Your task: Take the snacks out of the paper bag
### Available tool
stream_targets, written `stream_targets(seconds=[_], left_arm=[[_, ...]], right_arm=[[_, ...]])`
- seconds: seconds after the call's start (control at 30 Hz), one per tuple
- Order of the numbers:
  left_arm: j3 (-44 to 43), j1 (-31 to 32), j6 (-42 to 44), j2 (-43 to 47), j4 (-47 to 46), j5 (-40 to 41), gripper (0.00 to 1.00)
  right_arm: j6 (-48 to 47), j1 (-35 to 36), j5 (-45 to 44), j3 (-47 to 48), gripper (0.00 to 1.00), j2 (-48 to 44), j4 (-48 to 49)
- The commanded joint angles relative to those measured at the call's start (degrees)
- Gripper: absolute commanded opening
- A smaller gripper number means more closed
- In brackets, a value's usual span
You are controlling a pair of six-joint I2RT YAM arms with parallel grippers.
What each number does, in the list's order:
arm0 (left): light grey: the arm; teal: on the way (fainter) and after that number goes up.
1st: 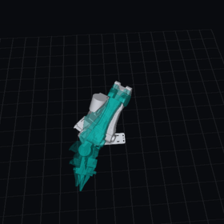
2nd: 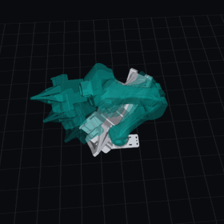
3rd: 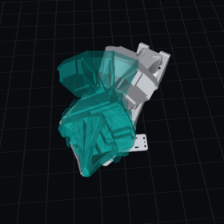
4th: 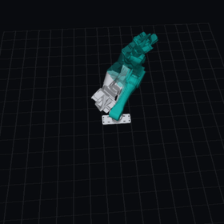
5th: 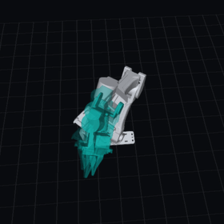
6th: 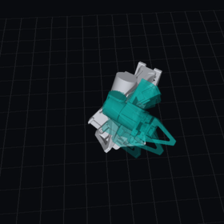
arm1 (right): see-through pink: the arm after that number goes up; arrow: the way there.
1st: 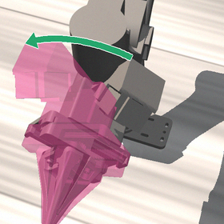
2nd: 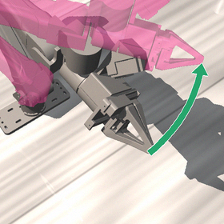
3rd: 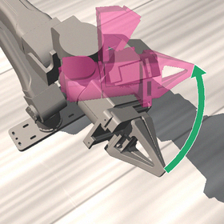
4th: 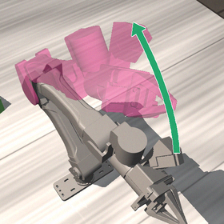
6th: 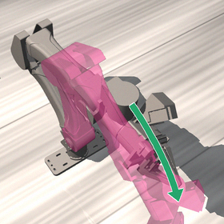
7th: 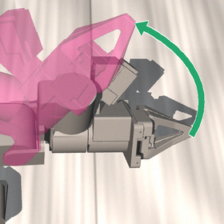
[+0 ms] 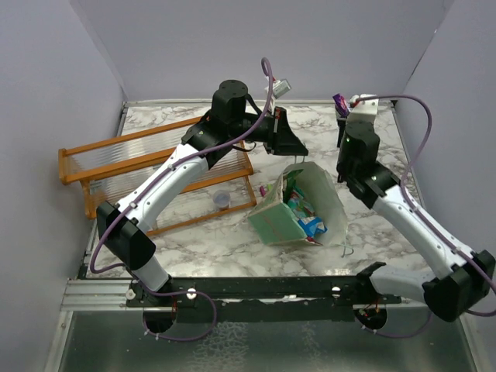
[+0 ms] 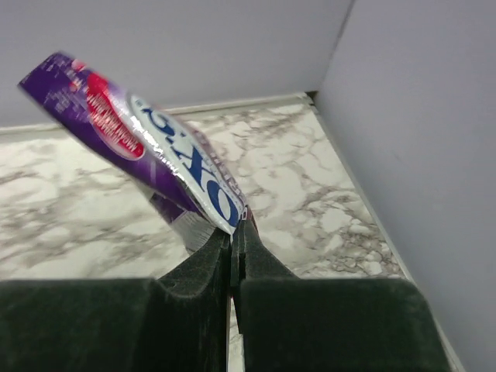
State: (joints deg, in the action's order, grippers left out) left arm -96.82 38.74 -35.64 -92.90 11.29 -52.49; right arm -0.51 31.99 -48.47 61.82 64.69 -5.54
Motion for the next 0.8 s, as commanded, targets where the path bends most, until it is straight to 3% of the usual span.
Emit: stream_targets(seconds=[0.0,0.27,0.43,0.53,0.63,0.77], left_arm=[[-1.18,0.02,-0.41,1.67,-0.61,0.11,0.0],[0.78,0.02,-1.58,2.18,-2.39,-0.78,0.0],[1.41,0.01,-1.67,2.36,-2.74,-0.81,0.0],[1.62,0.02,-2.17,2.38,-3.29,-0.86,0.0],[1.63,0.02,-2.42,2.33,-3.43,-0.82,0.0],[1.93,0.1,-2.62,2.35,-3.63,-0.76,0.0]], right_arm=[[6.31,-13.8,8.86,5.43,0.01,8.57,2.39],[4.06,-28.8,9.56,4.98,0.01,22.98,2.11],[2.93,-30.73,8.12,5.78,0.01,31.35,3.52],[6.41,-30.75,16.15,9.64,0.04,37.06,-0.46],[11.42,-30.67,31.9,16.47,0.19,41.29,-6.98],[15.38,-30.58,44.41,18.02,0.59,38.76,-10.02]])
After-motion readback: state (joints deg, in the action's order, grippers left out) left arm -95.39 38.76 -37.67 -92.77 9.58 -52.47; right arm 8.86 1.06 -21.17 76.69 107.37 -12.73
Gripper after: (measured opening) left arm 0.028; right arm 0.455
